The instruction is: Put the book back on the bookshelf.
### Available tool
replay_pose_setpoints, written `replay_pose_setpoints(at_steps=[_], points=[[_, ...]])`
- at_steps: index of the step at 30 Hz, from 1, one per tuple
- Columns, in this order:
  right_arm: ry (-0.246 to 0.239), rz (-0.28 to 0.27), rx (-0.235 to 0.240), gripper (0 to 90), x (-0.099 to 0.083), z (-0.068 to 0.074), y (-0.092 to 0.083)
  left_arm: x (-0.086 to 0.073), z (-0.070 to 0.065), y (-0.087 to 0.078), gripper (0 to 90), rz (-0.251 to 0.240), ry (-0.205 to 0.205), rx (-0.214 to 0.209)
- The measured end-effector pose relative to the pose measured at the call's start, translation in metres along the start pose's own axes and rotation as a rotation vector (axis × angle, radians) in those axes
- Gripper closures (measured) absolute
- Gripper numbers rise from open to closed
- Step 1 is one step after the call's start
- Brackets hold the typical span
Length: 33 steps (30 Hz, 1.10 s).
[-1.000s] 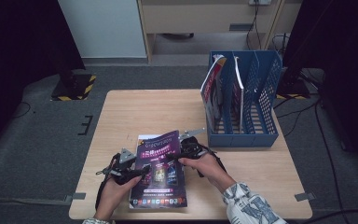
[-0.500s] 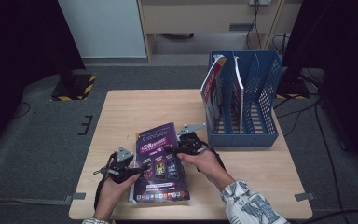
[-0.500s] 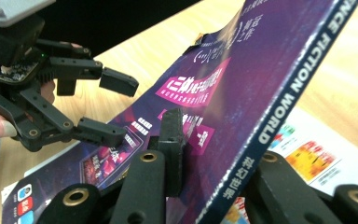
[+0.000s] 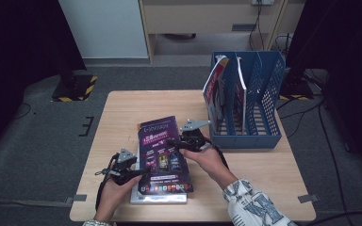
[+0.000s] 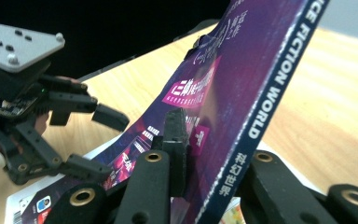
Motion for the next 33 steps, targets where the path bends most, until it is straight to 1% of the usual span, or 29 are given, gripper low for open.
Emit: replay_pose_setpoints(at_steps=[6, 11, 12, 13, 14, 19, 22, 29, 30, 32, 33], points=[[-0.006, -0.044, -0.006, 78.4, 0.003, 0.0, -0.004, 0.0, 0.0, 0.001, 26.0, -0.005, -0.015, -0.025], [-0.009, -0.067, -0.006, 79.1, 0.007, 0.0, -0.006, -0.001, 0.0, 0.001, 26.1, -0.004, -0.022, -0.043], [-0.003, -0.084, -0.009, 79.6, 0.009, 0.0, -0.008, -0.001, 0.0, 0.001, 26.1, -0.005, -0.022, -0.045], [-0.003, -0.084, -0.009, 79.6, 0.009, 0.0, -0.008, -0.001, 0.0, 0.001, 26.1, -0.005, -0.022, -0.045], [-0.002, -0.101, -0.012, 80.2, 0.011, 0.0, -0.008, -0.001, 0.0, 0.001, 26.1, -0.004, -0.023, -0.051], [0.009, -0.142, -0.017, 81.8, 0.016, 0.0, -0.011, -0.001, 0.0, 0.002, 26.5, 0.002, -0.023, -0.061], [0.003, -0.142, -0.018, 82.0, 0.018, 0.001, -0.011, -0.001, -0.001, 0.002, 28.2, 0.005, -0.018, -0.063], [0.007, -0.14, -0.011, 82.1, 0.017, 0.001, -0.01, -0.002, -0.002, 0.003, 36.8, 0.007, -0.014, -0.094], [0.009, -0.139, -0.01, 82.1, 0.018, 0.002, -0.01, -0.002, -0.002, 0.004, 39.1, 0.006, -0.013, -0.095], [0.01, -0.138, -0.007, 82.1, 0.018, 0.002, -0.01, -0.002, -0.002, 0.004, 40.0, 0.007, -0.011, -0.091], [0.011, -0.139, -0.004, 82.1, 0.018, 0.003, -0.009, -0.002, -0.002, 0.003, 42.2, 0.006, -0.01, -0.088]])
Point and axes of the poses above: each handheld gripper's, and its own axes: y roughly forward along the jaws, x roughly out of its top, z roughly to its left, the point moved 1 cm from there along y, roughly forward along the jaws, and after that the axes turned 14 degrees about -x, right-handed, at the moved point
